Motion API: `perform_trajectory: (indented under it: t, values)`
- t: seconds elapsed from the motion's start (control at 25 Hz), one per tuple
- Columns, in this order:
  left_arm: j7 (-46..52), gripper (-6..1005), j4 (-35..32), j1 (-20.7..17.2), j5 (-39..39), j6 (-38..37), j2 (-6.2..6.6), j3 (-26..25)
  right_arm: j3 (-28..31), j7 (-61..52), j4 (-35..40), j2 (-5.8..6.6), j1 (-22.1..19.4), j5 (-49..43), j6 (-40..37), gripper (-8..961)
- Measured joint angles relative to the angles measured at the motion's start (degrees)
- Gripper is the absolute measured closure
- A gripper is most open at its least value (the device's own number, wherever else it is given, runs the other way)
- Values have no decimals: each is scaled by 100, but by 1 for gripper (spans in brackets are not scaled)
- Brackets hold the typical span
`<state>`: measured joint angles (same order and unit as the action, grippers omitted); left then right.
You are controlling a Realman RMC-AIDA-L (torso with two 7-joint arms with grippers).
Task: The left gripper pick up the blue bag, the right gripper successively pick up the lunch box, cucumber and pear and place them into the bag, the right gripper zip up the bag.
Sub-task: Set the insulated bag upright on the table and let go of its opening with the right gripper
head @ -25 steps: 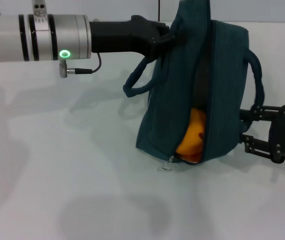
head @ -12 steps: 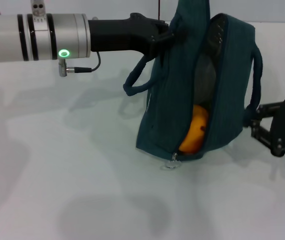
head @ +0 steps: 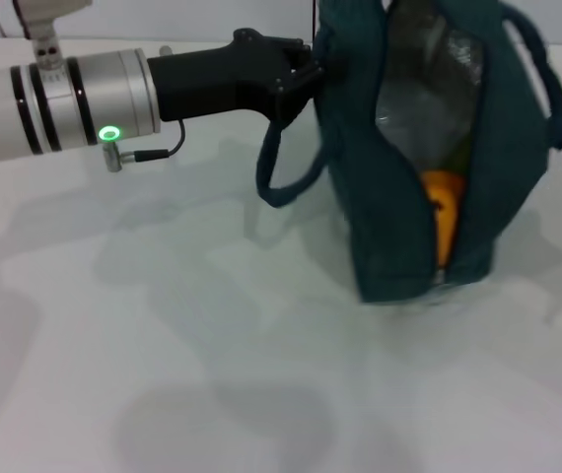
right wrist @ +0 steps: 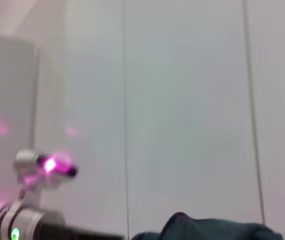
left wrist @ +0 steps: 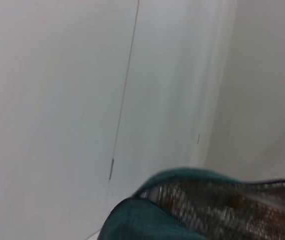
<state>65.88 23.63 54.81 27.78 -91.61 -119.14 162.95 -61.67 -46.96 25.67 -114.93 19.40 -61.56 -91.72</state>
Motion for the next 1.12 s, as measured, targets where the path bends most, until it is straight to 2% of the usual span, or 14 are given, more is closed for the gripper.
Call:
perform_trajectory:
  t: [0.16,0.32,0.44,0.6,0.72,0.96,1.12]
  values:
    - [159,923,-6,-69,-175,-162,39,4,5,-673,-7,41,10,75,-136,877]
    - [419,923,23,-91,-483,-275,71,8,-79,-1443,4,146,86,29,-262,877]
    - [510,900,38,-172,-598,-355,100,9,-135,-1787,-29,154,149,-38,-245,878]
    - [571,808,26,-369,-527,-580,239,4,-143,-2083,-47,126,277,-254,-132,879]
    - [549,805,18,-498,-419,-774,305,0,-143,-2094,-50,108,352,-345,-94,880]
    - [425,799,45,-653,-337,-797,322,-1,-164,-2098,-107,28,555,-594,-28,880]
    - [402,677,49,-663,-328,-769,336,0,-222,-2100,-291,-13,763,-685,-25,881]
